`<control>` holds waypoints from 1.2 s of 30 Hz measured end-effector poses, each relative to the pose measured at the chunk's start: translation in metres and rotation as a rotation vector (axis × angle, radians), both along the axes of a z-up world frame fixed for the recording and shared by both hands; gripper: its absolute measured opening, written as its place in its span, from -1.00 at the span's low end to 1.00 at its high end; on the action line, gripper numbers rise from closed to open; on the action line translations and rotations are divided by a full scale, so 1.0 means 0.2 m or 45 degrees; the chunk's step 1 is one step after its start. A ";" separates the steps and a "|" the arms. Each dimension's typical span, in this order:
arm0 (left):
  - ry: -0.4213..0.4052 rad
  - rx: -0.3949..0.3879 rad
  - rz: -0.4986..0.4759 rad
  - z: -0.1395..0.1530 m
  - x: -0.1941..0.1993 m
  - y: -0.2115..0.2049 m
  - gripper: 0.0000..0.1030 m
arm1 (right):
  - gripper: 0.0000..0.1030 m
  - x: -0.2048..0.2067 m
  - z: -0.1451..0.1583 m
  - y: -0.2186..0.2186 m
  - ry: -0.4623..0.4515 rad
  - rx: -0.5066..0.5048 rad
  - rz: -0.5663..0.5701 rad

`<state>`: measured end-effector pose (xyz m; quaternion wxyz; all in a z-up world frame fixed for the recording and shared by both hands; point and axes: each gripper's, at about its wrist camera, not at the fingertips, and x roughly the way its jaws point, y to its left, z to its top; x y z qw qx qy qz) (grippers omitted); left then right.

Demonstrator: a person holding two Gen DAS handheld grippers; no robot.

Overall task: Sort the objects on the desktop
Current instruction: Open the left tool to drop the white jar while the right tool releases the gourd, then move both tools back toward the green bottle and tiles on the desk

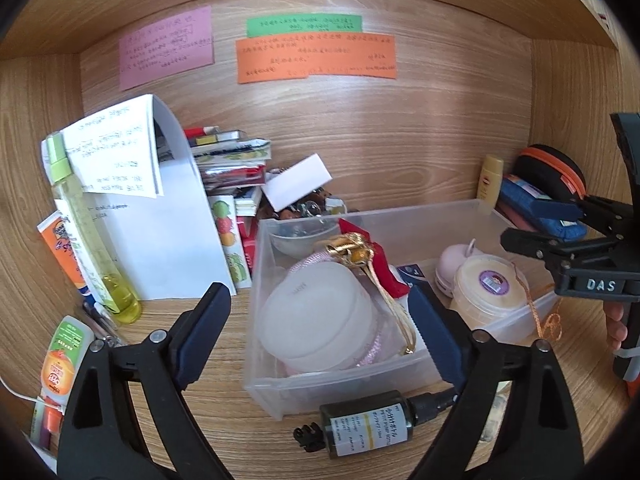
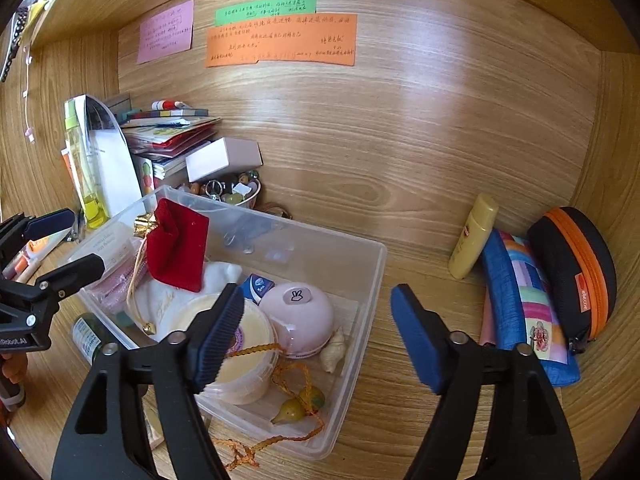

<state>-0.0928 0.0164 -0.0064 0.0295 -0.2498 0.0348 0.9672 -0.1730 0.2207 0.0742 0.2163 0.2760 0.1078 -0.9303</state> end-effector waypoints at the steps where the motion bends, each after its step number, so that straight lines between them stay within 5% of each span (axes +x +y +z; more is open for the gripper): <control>1: 0.003 0.007 0.006 0.00 0.00 -0.01 0.78 | 0.59 0.01 0.00 0.00 0.004 -0.009 0.000; 9: -0.063 0.145 -0.009 0.02 0.05 -0.10 0.84 | 0.60 0.06 0.03 -0.04 0.022 -0.039 0.057; 18: -0.132 0.080 -0.035 -0.02 0.21 -0.09 0.85 | 0.61 0.24 0.12 -0.05 0.080 -0.057 0.114; 22: -0.168 0.051 -0.049 -0.06 0.27 -0.08 0.85 | 0.86 0.38 0.12 -0.04 0.120 -0.022 0.143; 26: -0.214 0.042 -0.056 -0.12 0.32 -0.09 0.85 | 0.87 0.51 0.09 -0.04 0.164 0.034 0.160; 36: -0.334 0.019 -0.068 -0.24 0.35 -0.08 0.85 | 0.87 0.65 -0.12 -0.07 0.004 0.119 0.258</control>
